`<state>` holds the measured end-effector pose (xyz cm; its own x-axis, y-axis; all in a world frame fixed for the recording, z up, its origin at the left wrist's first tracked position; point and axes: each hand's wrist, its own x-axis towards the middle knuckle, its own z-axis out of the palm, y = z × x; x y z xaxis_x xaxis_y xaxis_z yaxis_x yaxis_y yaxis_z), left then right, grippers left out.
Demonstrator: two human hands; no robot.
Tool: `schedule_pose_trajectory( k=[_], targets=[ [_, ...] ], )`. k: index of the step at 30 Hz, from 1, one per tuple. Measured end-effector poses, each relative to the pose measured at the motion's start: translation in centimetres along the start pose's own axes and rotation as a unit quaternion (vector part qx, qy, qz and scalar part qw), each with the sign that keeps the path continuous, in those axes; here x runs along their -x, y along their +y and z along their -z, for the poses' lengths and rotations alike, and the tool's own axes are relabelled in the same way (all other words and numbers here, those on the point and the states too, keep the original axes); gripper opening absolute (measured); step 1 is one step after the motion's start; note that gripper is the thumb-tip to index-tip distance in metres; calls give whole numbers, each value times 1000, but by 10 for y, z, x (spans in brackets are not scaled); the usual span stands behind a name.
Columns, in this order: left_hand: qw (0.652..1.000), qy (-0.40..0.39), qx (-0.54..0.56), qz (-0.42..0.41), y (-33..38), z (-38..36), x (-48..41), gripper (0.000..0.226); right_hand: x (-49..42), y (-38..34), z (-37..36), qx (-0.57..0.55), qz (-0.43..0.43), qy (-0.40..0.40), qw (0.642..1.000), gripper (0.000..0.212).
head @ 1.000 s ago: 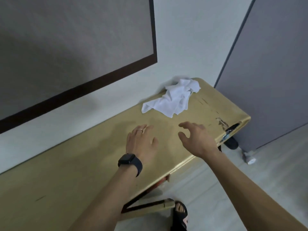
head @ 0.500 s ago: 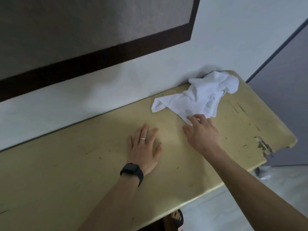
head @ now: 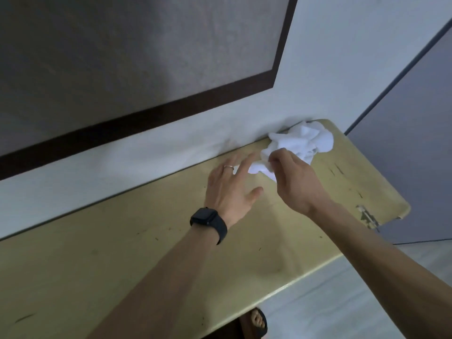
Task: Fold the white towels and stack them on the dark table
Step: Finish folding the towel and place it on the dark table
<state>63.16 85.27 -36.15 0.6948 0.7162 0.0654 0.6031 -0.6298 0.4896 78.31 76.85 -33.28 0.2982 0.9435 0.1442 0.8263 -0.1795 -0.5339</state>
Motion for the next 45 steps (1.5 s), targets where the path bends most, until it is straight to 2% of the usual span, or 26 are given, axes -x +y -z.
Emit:
schedule_pose_trajectory(
  k=[5,9,14,18,23,27,31,35,37,40,45],
  targets=[
    [998,-4,55,20,18,49,-2,23,-1,-41,49,-9,24,25,999,12],
    [998,-23,49,15,10,90,32,20,19,-64,73,28,43,17,999,23],
    [997,-72,-12,8,-17,129,95,18,48,-88,88,28,51,-6,998,19],
    [997,-57,-24,42,-40,164,135,24,62,-105,87,34,32,-9,999,19],
    [995,-9,-55,80,-65,213,152,27,53,-129,75,42,11,-24,999,23],
    [990,76,-82,87,-76,242,151,26,37,-147,59,12,32,42,999,21],
    [981,156,-106,44,-85,250,164,23,36,-159,46,-11,56,82,995,17],
    [972,178,-154,-5,-106,238,194,29,55,-163,30,-2,61,79,995,16],
    [968,177,-178,-33,-113,219,213,25,73,-158,15,18,61,60,996,14],
    [980,101,-174,-7,-113,178,249,29,107,-142,-15,36,41,-10,998,13],
    [989,-44,-131,57,-119,106,309,29,156,-115,-60,73,-45,-210,974,22]
  ],
)
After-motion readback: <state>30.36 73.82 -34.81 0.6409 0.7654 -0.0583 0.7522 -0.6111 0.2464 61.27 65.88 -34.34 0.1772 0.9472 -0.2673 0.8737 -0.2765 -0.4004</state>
